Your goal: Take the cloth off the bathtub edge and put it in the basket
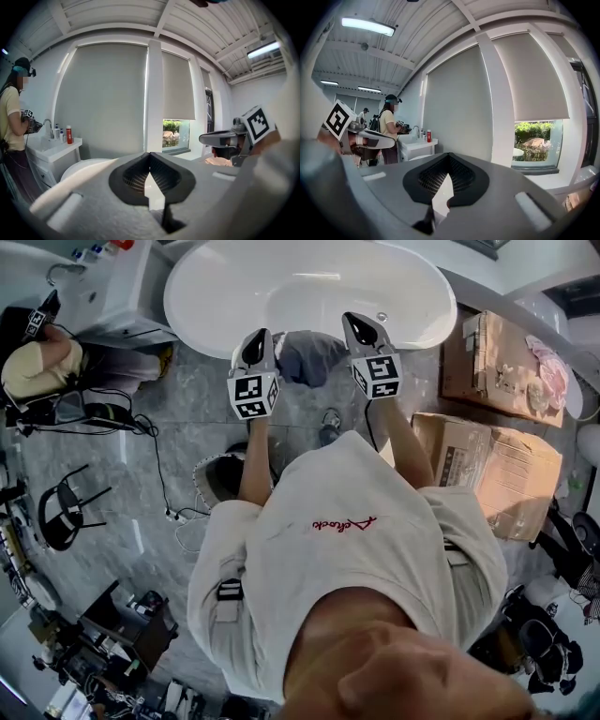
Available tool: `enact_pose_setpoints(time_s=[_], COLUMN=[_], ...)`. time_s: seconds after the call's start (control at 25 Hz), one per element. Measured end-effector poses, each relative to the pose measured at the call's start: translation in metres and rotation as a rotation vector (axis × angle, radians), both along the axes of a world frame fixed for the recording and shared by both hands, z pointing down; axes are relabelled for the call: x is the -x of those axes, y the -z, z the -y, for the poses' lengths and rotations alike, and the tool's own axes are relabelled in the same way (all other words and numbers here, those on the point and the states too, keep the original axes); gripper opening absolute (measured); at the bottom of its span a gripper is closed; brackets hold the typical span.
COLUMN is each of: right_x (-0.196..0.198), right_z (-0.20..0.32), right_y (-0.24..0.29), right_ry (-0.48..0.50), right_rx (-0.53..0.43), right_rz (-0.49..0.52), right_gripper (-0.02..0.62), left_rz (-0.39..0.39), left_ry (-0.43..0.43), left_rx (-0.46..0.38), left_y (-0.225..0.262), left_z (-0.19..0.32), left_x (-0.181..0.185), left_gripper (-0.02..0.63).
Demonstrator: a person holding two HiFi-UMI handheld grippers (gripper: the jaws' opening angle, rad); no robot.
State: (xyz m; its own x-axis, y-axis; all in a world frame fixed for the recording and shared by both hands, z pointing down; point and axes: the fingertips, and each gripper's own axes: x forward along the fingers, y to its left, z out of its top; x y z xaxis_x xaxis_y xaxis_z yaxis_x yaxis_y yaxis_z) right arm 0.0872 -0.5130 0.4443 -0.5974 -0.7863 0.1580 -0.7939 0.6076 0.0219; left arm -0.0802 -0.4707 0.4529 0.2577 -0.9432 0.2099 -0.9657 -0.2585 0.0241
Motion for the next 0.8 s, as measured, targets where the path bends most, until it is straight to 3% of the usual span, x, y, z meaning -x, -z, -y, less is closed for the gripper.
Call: enact_pose_setpoints(time_s=[0.8], right_x=[-0.024], right_z=[0.086], right_y=[-0.031], right_ry=[0.016], right_rx=[0.056], right_rz=[0.027], right_gripper=[0.006], left_rz=[0.029], left_ry=[0.036], left_rx=[0.034], left_y=[-0.018], left_z=[0.08], left_x=[-0.016], left_gripper=[0.003])
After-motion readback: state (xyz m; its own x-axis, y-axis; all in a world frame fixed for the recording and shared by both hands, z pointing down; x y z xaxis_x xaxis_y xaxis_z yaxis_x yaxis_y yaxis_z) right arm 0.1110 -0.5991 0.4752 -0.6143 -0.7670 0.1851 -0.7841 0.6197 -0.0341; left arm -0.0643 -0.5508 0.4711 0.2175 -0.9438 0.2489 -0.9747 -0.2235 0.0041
